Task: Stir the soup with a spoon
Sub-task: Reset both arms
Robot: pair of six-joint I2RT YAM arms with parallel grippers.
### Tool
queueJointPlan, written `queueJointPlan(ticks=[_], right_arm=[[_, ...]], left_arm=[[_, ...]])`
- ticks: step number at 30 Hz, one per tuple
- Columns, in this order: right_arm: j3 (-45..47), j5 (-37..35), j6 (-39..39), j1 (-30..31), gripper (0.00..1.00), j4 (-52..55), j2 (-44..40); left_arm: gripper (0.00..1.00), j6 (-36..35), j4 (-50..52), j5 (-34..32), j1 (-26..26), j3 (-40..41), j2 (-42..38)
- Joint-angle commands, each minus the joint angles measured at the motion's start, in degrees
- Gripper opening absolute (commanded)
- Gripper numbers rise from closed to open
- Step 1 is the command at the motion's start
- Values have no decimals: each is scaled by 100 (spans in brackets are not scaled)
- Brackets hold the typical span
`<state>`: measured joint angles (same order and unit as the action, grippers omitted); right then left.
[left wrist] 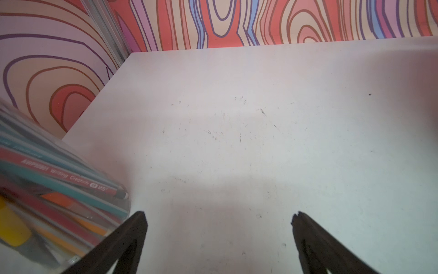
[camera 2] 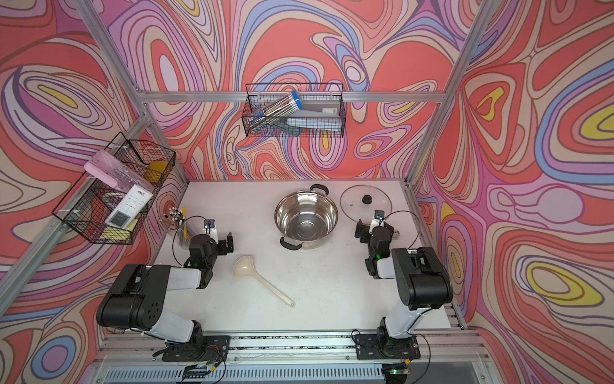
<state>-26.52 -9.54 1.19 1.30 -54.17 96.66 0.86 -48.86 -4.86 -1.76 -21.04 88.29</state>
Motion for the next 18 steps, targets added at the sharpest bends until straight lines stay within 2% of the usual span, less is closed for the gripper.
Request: queueJointPlan(ticks=[1,18], right_arm=[[16,34,61,2,98,-137,63],[16,36,57,2,98,-137,63]], left_arm=[[99,-47,-144,100,35,-68,-22],[99,0,-67,265,106,-107,-28]])
